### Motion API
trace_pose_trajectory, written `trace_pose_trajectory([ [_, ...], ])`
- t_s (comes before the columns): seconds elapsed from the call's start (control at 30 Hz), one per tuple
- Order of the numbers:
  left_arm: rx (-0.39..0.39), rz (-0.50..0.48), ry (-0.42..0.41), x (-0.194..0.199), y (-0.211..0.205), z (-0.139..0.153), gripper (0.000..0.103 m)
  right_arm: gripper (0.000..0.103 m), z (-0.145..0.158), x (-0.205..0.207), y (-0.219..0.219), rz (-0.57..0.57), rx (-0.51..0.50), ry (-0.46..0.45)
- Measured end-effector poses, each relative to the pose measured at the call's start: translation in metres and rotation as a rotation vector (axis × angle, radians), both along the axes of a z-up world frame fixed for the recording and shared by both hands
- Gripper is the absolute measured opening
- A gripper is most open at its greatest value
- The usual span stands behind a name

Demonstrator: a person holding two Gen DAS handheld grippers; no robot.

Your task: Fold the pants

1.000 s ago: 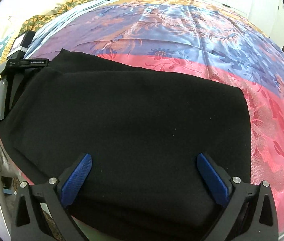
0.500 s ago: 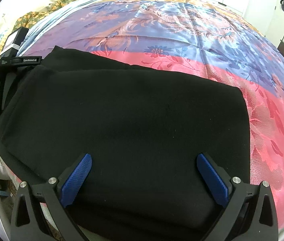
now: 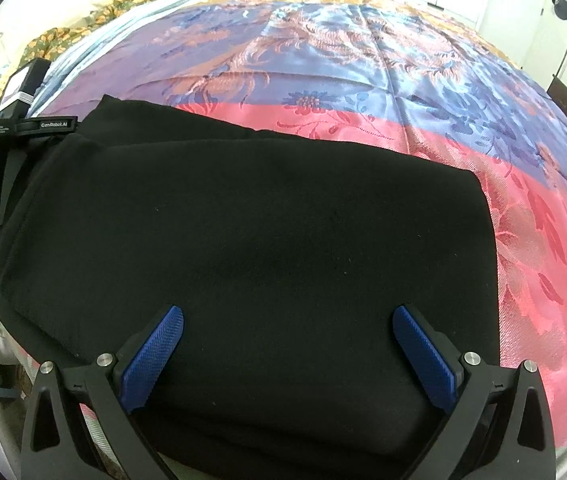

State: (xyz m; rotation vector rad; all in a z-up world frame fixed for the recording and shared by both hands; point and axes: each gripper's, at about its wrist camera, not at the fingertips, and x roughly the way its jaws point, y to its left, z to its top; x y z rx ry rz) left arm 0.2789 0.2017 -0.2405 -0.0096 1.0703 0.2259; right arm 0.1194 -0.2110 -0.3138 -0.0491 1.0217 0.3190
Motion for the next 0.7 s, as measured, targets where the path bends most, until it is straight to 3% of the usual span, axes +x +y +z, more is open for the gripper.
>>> trace_pose_trajectory([
  [0.7,0.001,0.001,-0.001,0.0,-0.0006,-0.0004,0.103,0.103,0.0014,-0.0063,-0.0008,-0.017,0.023,-0.063],
])
